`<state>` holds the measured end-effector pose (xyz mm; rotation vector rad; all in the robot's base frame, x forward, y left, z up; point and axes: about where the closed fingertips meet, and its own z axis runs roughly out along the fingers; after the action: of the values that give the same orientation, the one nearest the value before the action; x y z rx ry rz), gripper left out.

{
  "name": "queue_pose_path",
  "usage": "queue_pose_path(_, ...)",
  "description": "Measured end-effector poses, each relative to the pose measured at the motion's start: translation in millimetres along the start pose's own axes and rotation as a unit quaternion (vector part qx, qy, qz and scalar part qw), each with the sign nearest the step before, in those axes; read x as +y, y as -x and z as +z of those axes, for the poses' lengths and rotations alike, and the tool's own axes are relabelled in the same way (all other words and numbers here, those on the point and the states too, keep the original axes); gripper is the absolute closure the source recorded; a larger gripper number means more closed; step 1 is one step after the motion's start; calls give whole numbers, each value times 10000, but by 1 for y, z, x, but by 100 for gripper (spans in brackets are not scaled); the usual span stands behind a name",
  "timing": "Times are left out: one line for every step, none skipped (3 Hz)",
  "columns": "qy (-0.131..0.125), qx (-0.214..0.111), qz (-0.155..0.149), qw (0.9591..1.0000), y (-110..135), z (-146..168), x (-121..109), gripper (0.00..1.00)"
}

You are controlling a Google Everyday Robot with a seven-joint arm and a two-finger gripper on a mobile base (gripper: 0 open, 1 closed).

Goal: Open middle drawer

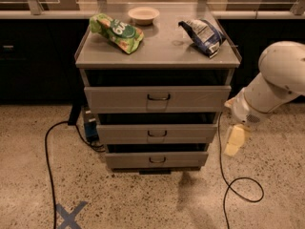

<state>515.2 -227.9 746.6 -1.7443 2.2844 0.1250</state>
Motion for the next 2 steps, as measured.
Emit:
queue_pose_path(165, -24, 43, 9999, -4, 21, 0, 0)
queue_pose_path(165, -24, 43, 9999, -4, 21, 0, 0)
